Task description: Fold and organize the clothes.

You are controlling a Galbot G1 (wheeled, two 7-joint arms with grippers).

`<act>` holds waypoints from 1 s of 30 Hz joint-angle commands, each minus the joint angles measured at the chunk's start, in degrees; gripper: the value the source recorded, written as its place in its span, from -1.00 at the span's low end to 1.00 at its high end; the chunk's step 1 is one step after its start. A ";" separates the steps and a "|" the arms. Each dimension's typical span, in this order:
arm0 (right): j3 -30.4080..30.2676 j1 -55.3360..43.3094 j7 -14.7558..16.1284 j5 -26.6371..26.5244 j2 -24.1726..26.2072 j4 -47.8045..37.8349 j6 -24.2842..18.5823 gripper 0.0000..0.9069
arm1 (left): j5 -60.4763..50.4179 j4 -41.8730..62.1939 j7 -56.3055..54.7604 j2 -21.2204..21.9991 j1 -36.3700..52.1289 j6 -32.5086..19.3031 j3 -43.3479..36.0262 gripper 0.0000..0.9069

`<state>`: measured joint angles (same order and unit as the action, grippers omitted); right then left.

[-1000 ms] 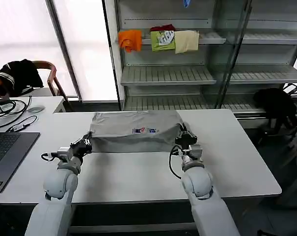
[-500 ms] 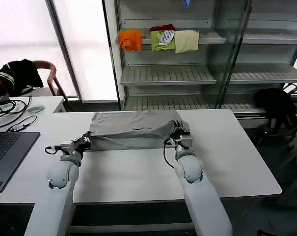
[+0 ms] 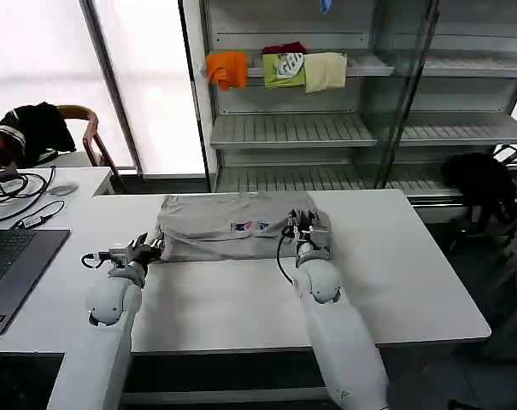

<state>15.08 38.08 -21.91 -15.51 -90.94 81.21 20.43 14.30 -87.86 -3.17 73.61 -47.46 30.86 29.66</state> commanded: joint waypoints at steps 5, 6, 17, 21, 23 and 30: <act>-0.58 0.62 -5.03 -4.51 0.37 6.42 1.37 1.00 | -0.18 -8.72 -1.56 0.08 -4.32 2.24 0.05 1.00; -0.54 0.42 -5.18 -5.34 0.35 7.04 1.44 1.00 | -0.18 -9.03 -1.53 -0.02 -4.82 2.23 0.30 1.00; -1.07 -2.16 -7.48 -5.69 -0.29 3.23 5.97 1.00 | -0.11 -10.45 -0.97 -0.46 -7.28 2.21 1.03 1.00; -1.25 0.84 -7.37 -4.41 1.20 5.49 7.26 1.00 | -0.06 -10.27 -0.91 -1.09 -7.89 2.20 1.27 1.00; -1.59 2.25 -7.38 -4.13 2.33 7.56 9.09 1.00 | -0.02 -10.20 -0.93 -1.55 -8.28 2.22 1.18 1.00; -2.42 6.21 -7.85 -3.87 6.96 13.32 12.61 1.00 | -0.07 -10.21 -0.97 -2.19 -8.92 2.20 0.90 1.00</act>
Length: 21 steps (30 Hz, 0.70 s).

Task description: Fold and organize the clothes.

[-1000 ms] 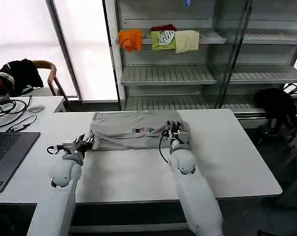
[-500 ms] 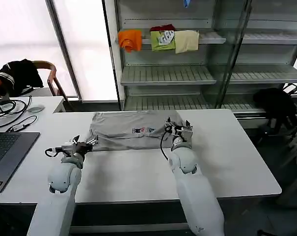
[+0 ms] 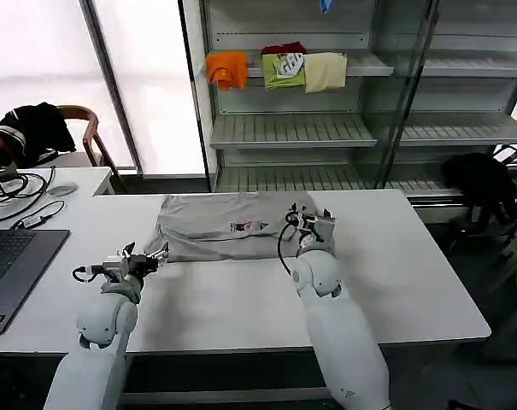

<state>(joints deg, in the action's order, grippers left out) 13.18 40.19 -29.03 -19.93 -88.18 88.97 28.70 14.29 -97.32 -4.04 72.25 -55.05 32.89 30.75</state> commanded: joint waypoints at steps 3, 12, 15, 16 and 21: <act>-0.64 5.32 -1.13 1.73 6.55 6.43 4.49 1.00 | -0.21 -0.82 -0.17 -0.84 -1.42 0.19 -0.35 1.00; -0.73 8.43 0.21 1.94 10.69 7.71 4.57 1.00 | -1.60 0.54 0.13 -0.51 -0.80 0.09 -0.62 1.00; -0.92 8.70 0.84 2.00 11.19 7.04 4.58 1.00 | -1.62 1.60 0.09 -0.50 -0.13 0.11 -0.66 1.00; -0.99 8.63 0.91 2.02 11.15 6.67 4.59 1.00 | -1.78 1.93 0.07 -0.47 -0.05 0.12 -0.67 1.00; -1.71 7.74 1.66 2.59 10.78 4.63 4.61 1.00 | -2.05 3.27 0.01 -0.54 0.78 0.12 -0.69 1.00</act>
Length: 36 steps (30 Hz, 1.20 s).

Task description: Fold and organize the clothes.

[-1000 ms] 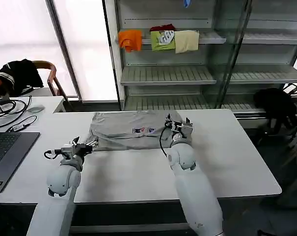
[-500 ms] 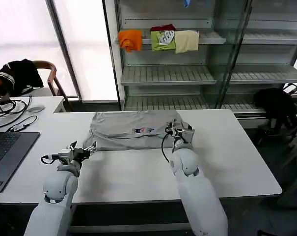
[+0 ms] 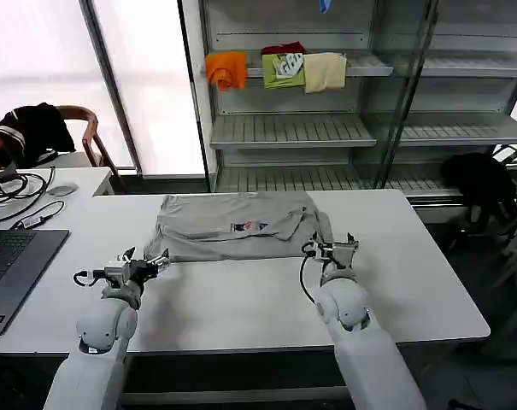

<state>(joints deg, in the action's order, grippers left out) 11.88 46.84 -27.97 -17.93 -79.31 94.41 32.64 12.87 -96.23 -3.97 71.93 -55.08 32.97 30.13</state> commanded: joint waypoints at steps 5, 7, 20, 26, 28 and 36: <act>-1.15 -0.20 1.01 0.66 1.42 -3.32 0.72 1.00 | -1.58 3.94 -0.04 -0.29 1.98 0.09 -0.51 1.00; -1.45 -0.30 1.07 0.66 1.39 -3.75 0.72 1.00 | -1.74 4.12 -0.03 -0.44 2.07 0.12 -0.68 1.00; -2.13 -1.07 2.38 1.12 -0.68 -7.47 0.60 0.98 | -1.89 6.26 0.36 -0.88 2.51 0.10 -1.14 1.00; -1.81 -0.13 2.94 1.29 -1.71 -7.37 0.57 -0.56 | -1.91 6.19 0.64 -1.03 1.45 0.11 -1.20 -0.40; -1.48 0.25 3.20 1.54 -2.05 -7.34 0.54 -1.00 | -1.91 6.19 0.69 -1.08 1.26 0.10 -1.20 -0.60; -1.16 1.90 2.97 2.54 -2.68 -5.81 0.52 -1.00 | -1.70 5.75 0.96 -1.28 0.58 0.10 -1.36 -0.96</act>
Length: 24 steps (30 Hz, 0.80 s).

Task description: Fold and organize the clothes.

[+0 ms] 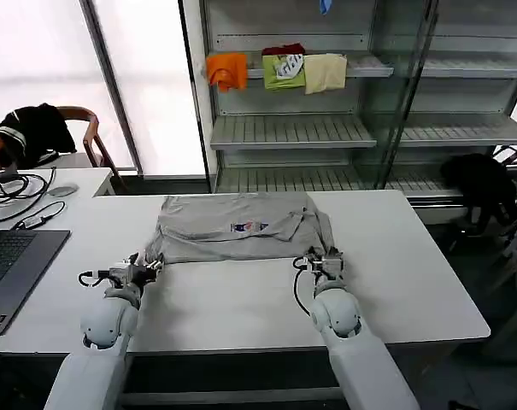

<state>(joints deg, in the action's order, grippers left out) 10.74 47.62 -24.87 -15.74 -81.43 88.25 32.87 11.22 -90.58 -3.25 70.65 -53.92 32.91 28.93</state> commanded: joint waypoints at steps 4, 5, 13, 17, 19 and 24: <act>0.30 1.67 -0.47 0.34 -0.63 1.50 0.30 -1.00 | 0.01 -0.01 0.49 0.39 -1.10 0.16 -0.14 -0.96; 0.39 1.82 -0.46 0.36 -0.64 1.71 0.29 -1.00 | 0.03 -0.08 0.56 0.43 -1.22 0.16 -0.09 -0.96; 1.41 4.26 -0.30 0.26 -0.53 5.59 0.30 -1.00 | 0.69 -3.53 0.41 0.14 -3.38 0.10 0.76 -0.96; 1.73 6.09 -0.59 0.38 -0.22 9.96 0.33 -1.00 | 0.93 -8.49 0.31 -0.41 -5.98 0.11 1.22 -0.96; 1.94 7.28 -0.90 0.39 0.07 12.52 0.36 -1.00 | 1.27 -11.22 0.22 -0.78 -7.52 0.11 1.43 -0.96; 2.12 11.73 -1.46 0.32 1.39 18.87 0.35 -1.00 | 1.82 -18.17 -0.04 -1.05 -11.85 0.13 2.18 -0.96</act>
<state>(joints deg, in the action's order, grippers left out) 12.60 54.50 -26.09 -15.67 -80.79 98.00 33.56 12.62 -97.24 -3.04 69.85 -59.57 33.25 30.54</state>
